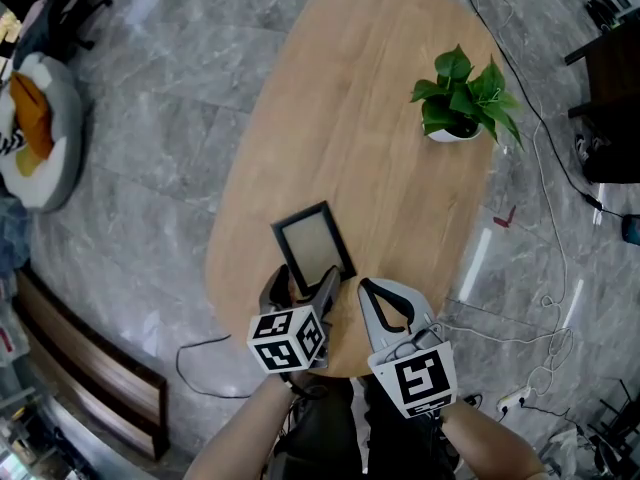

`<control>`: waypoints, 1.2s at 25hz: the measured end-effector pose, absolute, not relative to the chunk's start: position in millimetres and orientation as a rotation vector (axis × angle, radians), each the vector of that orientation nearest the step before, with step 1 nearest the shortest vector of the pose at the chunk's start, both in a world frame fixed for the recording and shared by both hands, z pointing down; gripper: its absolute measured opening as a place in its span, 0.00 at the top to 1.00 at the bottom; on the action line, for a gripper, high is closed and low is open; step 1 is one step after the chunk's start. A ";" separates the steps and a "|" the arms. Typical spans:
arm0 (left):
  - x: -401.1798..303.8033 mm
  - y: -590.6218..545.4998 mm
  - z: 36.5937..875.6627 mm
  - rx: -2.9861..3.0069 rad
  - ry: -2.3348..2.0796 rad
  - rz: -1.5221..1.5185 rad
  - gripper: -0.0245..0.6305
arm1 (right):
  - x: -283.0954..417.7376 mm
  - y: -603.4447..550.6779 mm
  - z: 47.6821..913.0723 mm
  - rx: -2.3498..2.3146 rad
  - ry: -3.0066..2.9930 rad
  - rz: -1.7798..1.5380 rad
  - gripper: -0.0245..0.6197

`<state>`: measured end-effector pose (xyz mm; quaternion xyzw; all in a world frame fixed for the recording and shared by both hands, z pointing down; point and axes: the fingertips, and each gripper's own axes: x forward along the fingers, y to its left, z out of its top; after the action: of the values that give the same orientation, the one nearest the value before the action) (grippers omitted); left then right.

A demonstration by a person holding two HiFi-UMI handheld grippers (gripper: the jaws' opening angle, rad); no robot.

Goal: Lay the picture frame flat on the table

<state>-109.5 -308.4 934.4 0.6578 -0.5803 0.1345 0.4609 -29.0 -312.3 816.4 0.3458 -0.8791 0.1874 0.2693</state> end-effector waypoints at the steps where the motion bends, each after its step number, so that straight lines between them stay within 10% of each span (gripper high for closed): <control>1: -109.9 -308.0 932.6 1.621 -1.429 0.331 0.30 | -28.4 -311.9 815.9 0.934 -2.367 0.507 0.96; 30: -126.7 -312.7 648.4 2.046 -1.473 0.326 0.78 | -8.5 -339.0 560.0 1.151 -2.477 0.298 0.96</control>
<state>-126.7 -312.7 648.4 0.7689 -0.5537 0.1224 0.2953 -8.5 -339.0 560.0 0.4108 -0.8841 0.1063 0.1959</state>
